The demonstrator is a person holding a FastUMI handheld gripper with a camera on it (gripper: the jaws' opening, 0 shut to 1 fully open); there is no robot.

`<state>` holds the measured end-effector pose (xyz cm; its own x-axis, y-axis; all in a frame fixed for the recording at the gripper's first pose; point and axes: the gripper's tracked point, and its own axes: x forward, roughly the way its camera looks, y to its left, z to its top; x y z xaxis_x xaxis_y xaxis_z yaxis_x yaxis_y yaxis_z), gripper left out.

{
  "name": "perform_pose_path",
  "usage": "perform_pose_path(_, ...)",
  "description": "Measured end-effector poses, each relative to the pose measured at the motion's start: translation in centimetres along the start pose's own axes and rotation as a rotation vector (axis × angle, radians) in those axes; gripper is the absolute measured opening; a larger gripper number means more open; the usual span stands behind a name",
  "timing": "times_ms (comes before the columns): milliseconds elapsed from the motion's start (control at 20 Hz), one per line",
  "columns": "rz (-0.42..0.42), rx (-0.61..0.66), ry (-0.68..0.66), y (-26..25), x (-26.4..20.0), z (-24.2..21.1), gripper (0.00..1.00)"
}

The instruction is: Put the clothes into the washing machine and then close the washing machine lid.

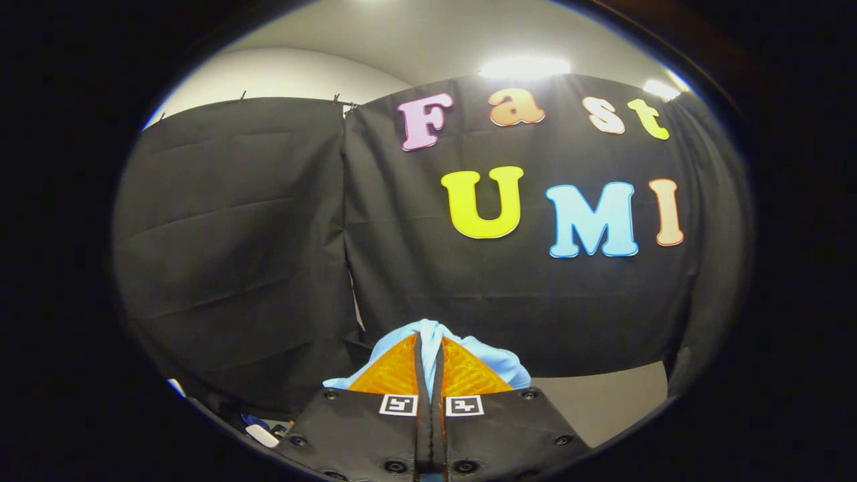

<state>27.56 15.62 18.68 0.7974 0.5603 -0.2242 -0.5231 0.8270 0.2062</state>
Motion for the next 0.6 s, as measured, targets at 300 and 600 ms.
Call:
perform_pose_path(300, 0.101, -0.003, 0.004, 6.0, 3.0, 0.1, 0.02)
perform_pose_path(600, 0.16, -0.005, 0.022, 10.2, 6.0, -1.1, 0.02)
